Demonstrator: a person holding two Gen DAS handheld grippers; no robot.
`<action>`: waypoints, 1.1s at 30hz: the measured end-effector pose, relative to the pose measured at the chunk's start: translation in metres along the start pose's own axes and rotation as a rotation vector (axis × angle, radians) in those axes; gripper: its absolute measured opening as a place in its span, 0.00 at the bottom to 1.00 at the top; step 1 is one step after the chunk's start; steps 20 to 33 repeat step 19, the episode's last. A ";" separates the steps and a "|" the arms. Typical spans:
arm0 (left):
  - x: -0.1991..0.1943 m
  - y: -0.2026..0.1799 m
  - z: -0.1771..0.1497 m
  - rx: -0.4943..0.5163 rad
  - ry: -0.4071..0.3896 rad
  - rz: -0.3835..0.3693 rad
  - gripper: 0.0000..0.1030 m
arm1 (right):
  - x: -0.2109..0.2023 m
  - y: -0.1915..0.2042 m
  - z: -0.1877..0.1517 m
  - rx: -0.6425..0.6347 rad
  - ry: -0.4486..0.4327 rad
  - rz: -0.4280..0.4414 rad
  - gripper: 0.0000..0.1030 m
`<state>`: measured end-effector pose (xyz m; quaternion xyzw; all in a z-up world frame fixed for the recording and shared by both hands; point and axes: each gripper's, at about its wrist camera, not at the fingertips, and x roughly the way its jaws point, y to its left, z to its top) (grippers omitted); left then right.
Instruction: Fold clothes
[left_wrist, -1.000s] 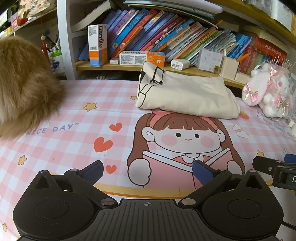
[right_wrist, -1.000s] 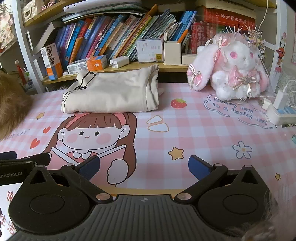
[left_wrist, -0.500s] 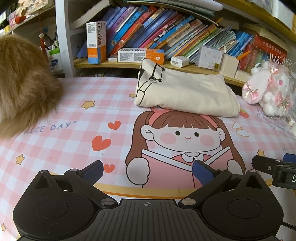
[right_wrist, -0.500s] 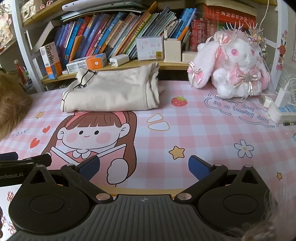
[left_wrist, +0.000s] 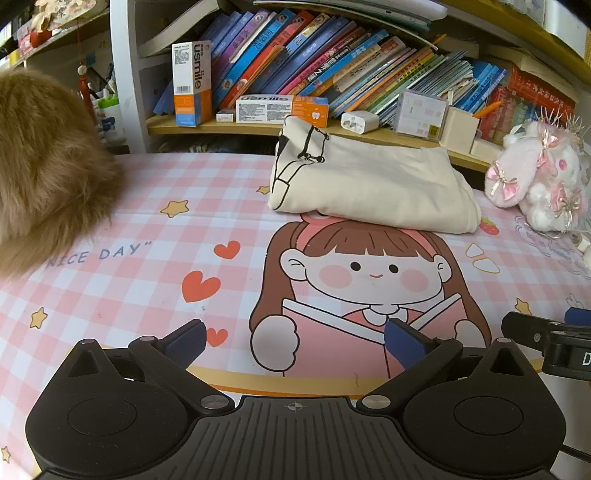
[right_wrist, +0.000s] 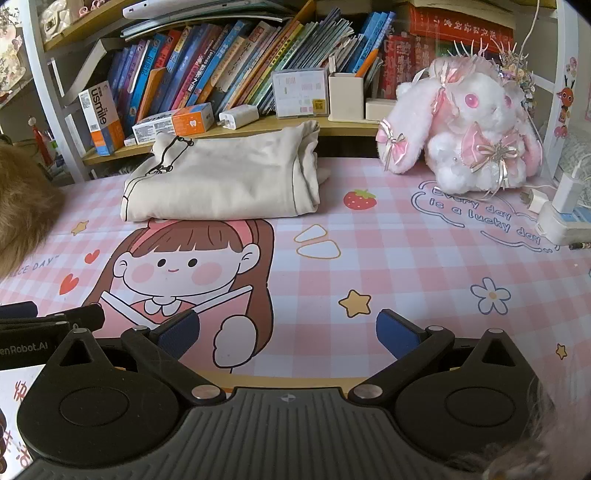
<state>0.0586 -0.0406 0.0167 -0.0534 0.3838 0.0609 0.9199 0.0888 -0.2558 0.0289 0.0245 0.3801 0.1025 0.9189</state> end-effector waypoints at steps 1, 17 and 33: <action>0.000 0.000 0.000 0.000 0.000 0.000 1.00 | 0.000 0.000 0.000 0.000 0.000 0.000 1.00; 0.001 -0.003 -0.002 0.017 -0.021 -0.009 1.00 | 0.003 0.000 0.000 0.000 0.009 0.008 1.00; 0.002 -0.003 -0.002 0.015 -0.016 -0.009 1.00 | 0.004 0.000 -0.001 0.000 0.013 0.010 1.00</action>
